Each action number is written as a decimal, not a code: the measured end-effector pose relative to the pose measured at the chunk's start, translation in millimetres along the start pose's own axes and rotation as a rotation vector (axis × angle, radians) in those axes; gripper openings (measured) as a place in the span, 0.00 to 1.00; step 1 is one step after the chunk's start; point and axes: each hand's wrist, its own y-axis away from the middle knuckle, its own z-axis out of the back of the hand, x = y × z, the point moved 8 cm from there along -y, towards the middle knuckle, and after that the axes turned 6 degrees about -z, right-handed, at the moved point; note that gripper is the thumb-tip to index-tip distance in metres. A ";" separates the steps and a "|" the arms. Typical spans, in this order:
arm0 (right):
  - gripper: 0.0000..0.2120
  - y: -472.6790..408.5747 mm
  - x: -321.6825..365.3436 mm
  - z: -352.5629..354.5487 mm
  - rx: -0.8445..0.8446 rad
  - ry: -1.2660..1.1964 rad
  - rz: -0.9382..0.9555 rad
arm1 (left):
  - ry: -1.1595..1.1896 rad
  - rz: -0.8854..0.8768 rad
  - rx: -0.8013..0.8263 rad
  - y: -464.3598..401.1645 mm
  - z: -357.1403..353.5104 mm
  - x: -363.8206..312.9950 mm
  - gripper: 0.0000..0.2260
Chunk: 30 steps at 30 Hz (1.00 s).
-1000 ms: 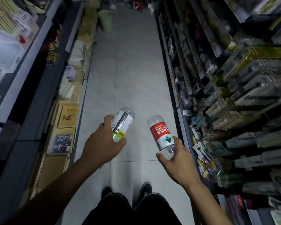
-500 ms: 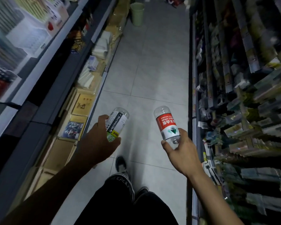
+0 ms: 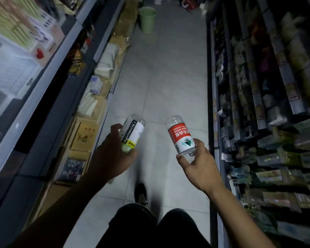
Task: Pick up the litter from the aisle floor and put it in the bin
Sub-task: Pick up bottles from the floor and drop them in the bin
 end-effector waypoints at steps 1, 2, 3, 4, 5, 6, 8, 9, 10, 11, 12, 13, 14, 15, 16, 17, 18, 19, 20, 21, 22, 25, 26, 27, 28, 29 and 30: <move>0.31 -7.8 1.9 1.3 -0.011 0.000 -0.016 | 0.002 0.005 0.015 -16.6 0.9 -3.2 0.35; 0.31 -14.9 3.0 3.2 -0.021 0.001 -0.032 | 0.008 0.003 0.033 -32.6 1.1 -7.6 0.35; 0.32 -22.1 3.1 5.4 -0.027 0.001 -0.049 | 0.015 -0.005 0.053 -48.1 1.0 -12.7 0.35; 0.32 -29.3 2.7 7.8 -0.031 0.000 -0.068 | 0.022 -0.015 0.070 -63.5 0.2 -18.2 0.35; 0.33 -36.7 1.8 10.4 -0.036 -0.002 -0.089 | 0.031 -0.023 0.087 -78.2 -0.7 -23.9 0.34; 0.33 -43.9 0.4 13.2 -0.040 -0.005 -0.108 | 0.041 -0.028 0.104 -92.1 -2.0 -29.8 0.34; 0.33 -59.0 -2.3 19.4 -0.052 -0.014 -0.140 | 0.058 -0.038 0.136 -119.2 -6.8 -42.2 0.35; 0.33 -67.3 -3.5 22.6 -0.055 -0.021 -0.156 | 0.061 -0.050 0.147 -132.7 -9.9 -48.9 0.34; 0.33 -75.9 -5.0 25.8 -0.054 -0.029 -0.172 | 0.059 -0.066 0.156 -146.5 -13.6 -55.8 0.35; 0.33 -85.5 -6.3 28.8 -0.052 -0.039 -0.186 | 0.053 -0.084 0.164 -161.1 -17.9 -62.8 0.35; 0.34 -95.7 -7.2 31.9 -0.049 -0.051 -0.197 | 0.047 -0.101 0.168 -176.3 -22.7 -69.8 0.35; 0.35 -106.8 -7.7 35.3 -0.048 -0.063 -0.205 | 0.040 -0.116 0.167 -191.6 -27.5 -76.9 0.35; 0.36 -119.7 -7.9 38.7 -0.049 -0.072 -0.210 | 0.034 -0.130 0.163 -207.4 -32.4 -84.1 0.35; 0.35 -134.3 -8.1 42.2 -0.050 -0.075 -0.213 | 0.028 -0.141 0.155 -223.8 -36.8 -91.6 0.35; 0.33 -150.1 -8.1 45.7 -0.050 -0.071 -0.216 | 0.022 -0.151 0.146 -240.5 -40.9 -99.4 0.35; 0.32 -166.8 -8.2 49.6 -0.046 -0.068 -0.219 | 0.015 -0.161 0.138 -256.9 -44.5 -107.5 0.36; 0.32 -184.1 -7.9 53.8 -0.041 -0.073 -0.220 | 0.008 -0.173 0.130 -272.6 -47.3 -115.8 0.36; 0.31 -201.9 -6.8 58.7 -0.036 -0.085 -0.219 | 0.003 -0.183 0.121 -287.3 -49.2 -124.1 0.37; 0.31 -220.0 -4.8 64.0 -0.031 -0.097 -0.217 | 0.000 -0.189 0.116 -301.8 -50.7 -132.0 0.37; 0.32 -238.7 -2.2 70.0 -0.029 -0.108 -0.213 | -0.002 -0.191 0.117 -316.1 -52.2 -139.4 0.38; 0.32 -257.5 0.4 76.0 -0.032 -0.116 -0.207 | 0.001 -0.188 0.119 -330.2 -54.0 -145.7 0.38; 0.31 -314.2 11.6 91.6 -0.044 -0.127 -0.177 | 0.032 -0.123 0.128 -368.9 -58.2 -155.6 0.38; 0.31 -332.5 17.2 96.0 -0.047 -0.122 -0.160 | 0.052 -0.093 0.132 -380.0 -59.5 -157.2 0.39; 0.30 -350.8 23.8 100.2 -0.047 -0.112 -0.139 | 0.070 -0.069 0.133 -390.4 -60.3 -158.8 0.39; 0.30 -368.9 30.8 103.5 -0.042 -0.100 -0.117 | 0.081 -0.052 0.127 -400.1 -60.4 -160.0 0.39; 0.30 -386.9 38.7 106.7 -0.036 -0.090 -0.097 | 0.084 -0.043 0.113 -409.6 -59.6 -161.4 0.39; 0.29 -404.5 47.3 109.4 -0.030 -0.084 -0.076 | 0.081 -0.035 0.097 -419.2 -58.4 -162.1 0.38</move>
